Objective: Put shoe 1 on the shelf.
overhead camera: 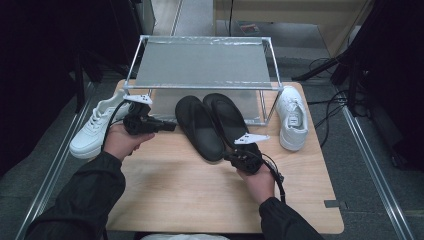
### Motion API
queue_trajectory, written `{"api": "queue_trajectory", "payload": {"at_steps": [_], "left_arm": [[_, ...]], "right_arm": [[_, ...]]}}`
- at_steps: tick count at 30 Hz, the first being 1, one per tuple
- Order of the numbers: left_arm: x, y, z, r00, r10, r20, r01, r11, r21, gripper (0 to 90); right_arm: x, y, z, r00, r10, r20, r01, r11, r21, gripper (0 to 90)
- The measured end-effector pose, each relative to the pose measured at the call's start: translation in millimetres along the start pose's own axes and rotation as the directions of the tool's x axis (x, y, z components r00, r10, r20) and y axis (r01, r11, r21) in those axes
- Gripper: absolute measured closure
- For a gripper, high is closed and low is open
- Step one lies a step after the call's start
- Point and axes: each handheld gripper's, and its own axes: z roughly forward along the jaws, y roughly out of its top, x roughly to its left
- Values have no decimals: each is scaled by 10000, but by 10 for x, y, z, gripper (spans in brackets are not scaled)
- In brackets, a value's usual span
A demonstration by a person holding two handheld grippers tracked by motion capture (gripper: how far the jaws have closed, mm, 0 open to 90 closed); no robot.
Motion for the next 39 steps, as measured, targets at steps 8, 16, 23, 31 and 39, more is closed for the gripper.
{"api": "queue_trajectory", "payload": {"at_steps": [8, 16, 23, 31, 39], "left_arm": [[-33, 458, 34, 9964, 823, -224, -823, 9966, -14, 900], [74, 852, 66, 9928, 1074, -526, -1071, 9942, 92, 900], [163, 1075, -2, 9866, 1233, -1066, -1241, 9923, -5, 900], [406, 1155, 95, 9835, 1018, -1495, -953, 9942, 501, 900], [446, 1130, 124, 9721, 1350, -1920, -1267, 9904, 547, 899]], "right_arm": [[-60, -104, -7, 9996, 161, -246, -167, 9996, -221, 900], [-37, -113, 46, 9996, 38, -262, -41, 9999, -96, 900], [-23, -135, 121, 9992, -182, -355, 182, 9998, 17, 900], [-50, -180, 178, 9996, -101, -249, 107, 9997, 240, 900], [-88, -159, 271, 9998, -165, -101, 169, 9991, 393, 900]]}}
